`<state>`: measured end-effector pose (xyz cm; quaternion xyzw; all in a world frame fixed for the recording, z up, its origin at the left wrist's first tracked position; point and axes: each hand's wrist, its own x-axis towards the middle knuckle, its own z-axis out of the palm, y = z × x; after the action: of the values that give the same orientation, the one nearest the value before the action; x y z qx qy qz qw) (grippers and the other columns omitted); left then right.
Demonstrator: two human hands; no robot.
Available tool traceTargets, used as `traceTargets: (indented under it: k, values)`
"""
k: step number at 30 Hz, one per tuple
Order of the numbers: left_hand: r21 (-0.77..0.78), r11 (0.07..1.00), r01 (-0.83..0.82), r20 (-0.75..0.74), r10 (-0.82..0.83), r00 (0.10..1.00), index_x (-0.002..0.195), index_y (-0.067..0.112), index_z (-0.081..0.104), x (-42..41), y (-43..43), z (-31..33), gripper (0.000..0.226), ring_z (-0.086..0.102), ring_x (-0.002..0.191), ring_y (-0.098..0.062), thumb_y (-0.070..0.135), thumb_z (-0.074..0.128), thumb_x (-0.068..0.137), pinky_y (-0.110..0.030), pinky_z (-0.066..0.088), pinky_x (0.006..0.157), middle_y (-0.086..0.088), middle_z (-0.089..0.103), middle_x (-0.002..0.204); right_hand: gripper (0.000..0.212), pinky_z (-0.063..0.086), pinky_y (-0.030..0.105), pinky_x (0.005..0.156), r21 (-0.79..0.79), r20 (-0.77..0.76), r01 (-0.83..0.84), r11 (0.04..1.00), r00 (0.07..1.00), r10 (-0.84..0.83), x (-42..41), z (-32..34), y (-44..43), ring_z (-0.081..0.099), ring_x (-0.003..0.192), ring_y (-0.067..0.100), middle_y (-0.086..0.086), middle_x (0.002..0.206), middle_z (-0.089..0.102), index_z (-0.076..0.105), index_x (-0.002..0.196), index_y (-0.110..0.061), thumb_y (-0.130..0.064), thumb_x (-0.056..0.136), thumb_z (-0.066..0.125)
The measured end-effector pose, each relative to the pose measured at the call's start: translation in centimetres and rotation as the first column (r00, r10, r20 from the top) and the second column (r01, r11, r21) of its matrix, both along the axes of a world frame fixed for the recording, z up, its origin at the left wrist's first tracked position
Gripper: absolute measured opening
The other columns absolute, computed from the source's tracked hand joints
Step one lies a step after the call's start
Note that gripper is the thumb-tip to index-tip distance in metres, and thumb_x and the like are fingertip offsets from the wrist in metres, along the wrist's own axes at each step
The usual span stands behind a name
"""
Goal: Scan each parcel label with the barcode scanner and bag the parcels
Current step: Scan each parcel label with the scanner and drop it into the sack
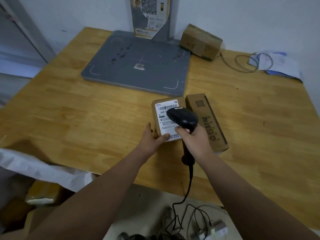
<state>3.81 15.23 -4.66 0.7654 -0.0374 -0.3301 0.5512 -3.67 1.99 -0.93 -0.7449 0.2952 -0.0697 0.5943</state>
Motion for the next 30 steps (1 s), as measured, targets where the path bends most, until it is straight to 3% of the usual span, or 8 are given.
traceTargets:
  k: [2, 4, 9, 12, 15, 18, 20, 30]
  values:
    - [-0.051, 0.999, 0.010, -0.007, -0.010, 1.000, 0.151, 0.030, 0.001, 0.6, 0.4, -0.9, 0.105, 0.040, 0.133, -0.016, 0.027, 0.079, 0.080, -0.027, 0.042, 0.099, 0.000, 0.033, 0.152, 0.028, 0.043, 0.002, 0.058, 0.057, 0.011, -0.001, 0.998, 1.000, 0.000, 0.1, -0.3, 0.0, 0.063, 0.079, -0.011, -0.010, 0.094, 0.069, 0.063, 0.115, -0.014, -0.016, 0.088, 0.068]
    - [-0.121, 0.992, 0.033, -0.014, -0.035, 0.999, 0.143, 0.042, 0.003, 1.2, 0.5, -1.1, 0.104, 0.047, 0.125, -0.009, 0.015, 0.080, 0.078, -0.018, 0.046, 0.091, 0.006, 0.048, 0.138, 0.031, 0.045, 0.004, 0.060, 0.065, 0.010, 0.010, 0.998, 1.000, -0.011, 0.2, -0.5, 0.0, 0.063, 0.085, -0.006, -0.008, 0.099, 0.069, 0.062, 0.118, -0.014, -0.017, 0.087, 0.068]
    - [-0.177, 0.983, 0.047, -0.102, -0.066, 0.993, 0.151, 0.033, -0.013, 2.2, -0.4, -1.3, 0.124, 0.047, 0.126, -0.019, 0.017, 0.082, 0.074, -0.037, 0.038, 0.107, -0.001, 0.051, 0.138, 0.030, 0.042, 0.012, 0.066, 0.054, -0.021, 0.028, 0.998, 0.999, -0.027, 0.5, -0.7, -0.2, 0.060, 0.090, 0.000, -0.004, 0.103, 0.068, 0.061, 0.118, -0.016, -0.019, 0.088, 0.067]
    - [-0.222, 0.974, -0.044, -0.154, 0.009, 0.988, 0.151, 0.036, 0.003, 1.9, 0.2, -1.5, 0.102, 0.061, 0.111, -0.017, 0.030, 0.076, 0.081, -0.025, 0.050, 0.084, -0.005, 0.059, 0.130, 0.027, 0.043, 0.012, 0.065, 0.081, -0.029, 0.045, 0.996, 0.999, -0.043, 0.3, -0.9, -0.6, 0.064, 0.088, 0.000, -0.006, 0.097, 0.070, 0.064, 0.115, -0.015, -0.021, 0.089, 0.067]
    - [-0.193, 0.975, -0.108, -0.033, 0.104, 0.994, 0.146, 0.033, 0.017, 1.6, 1.3, -1.0, 0.082, 0.062, 0.101, -0.012, 0.020, 0.071, 0.086, -0.019, 0.053, 0.070, -0.006, 0.059, 0.120, 0.021, 0.045, 0.013, 0.064, 0.024, -0.014, 0.083, 0.996, 0.996, -0.083, -0.3, -0.8, -0.4, 0.066, 0.083, 0.003, -0.008, 0.088, 0.070, 0.067, 0.106, -0.014, -0.025, 0.088, 0.068]
    - [-0.197, 0.972, -0.125, 0.068, 0.141, 0.988, 0.146, 0.031, 0.014, 1.6, 2.4, -0.5, 0.088, 0.056, 0.101, -0.004, 0.009, 0.073, 0.083, -0.017, 0.054, 0.069, 0.008, 0.052, 0.114, 0.020, 0.055, 0.030, 0.059, -0.039, 0.038, 0.133, 0.990, 0.991, -0.132, -1.0, -0.1, 0.5, 0.066, 0.059, 0.012, -0.004, 0.069, 0.067, 0.066, 0.095, -0.011, -0.028, 0.087, 0.069]
    - [-0.186, 0.975, -0.126, 0.091, 0.145, 0.985, 0.147, 0.030, 0.011, 1.7, 3.2, -0.4, 0.093, 0.054, 0.102, -0.003, 0.008, 0.074, 0.082, -0.016, 0.053, 0.071, 0.011, 0.050, 0.114, 0.018, 0.057, 0.030, 0.055, -0.026, 0.059, 0.124, 0.992, 0.991, -0.122, -1.3, 0.5, 1.2, 0.064, 0.050, 0.013, 0.000, 0.063, 0.066, 0.066, 0.093, -0.010, -0.028, 0.087, 0.069]
    - [-0.187, 0.975, -0.122, 0.119, 0.145, 0.982, 0.148, 0.031, 0.011, 1.3, 3.6, 0.1, 0.093, 0.053, 0.101, -0.004, 0.007, 0.073, 0.083, -0.009, 0.052, 0.065, 0.000, 0.047, 0.126, 0.023, 0.059, 0.037, 0.060, -0.021, 0.053, 0.053, 0.998, 0.997, -0.052, -1.2, 1.7, 2.4, 0.063, 0.050, 0.015, 0.003, 0.056, 0.064, 0.069, 0.075, -0.010, -0.030, 0.086, 0.069]
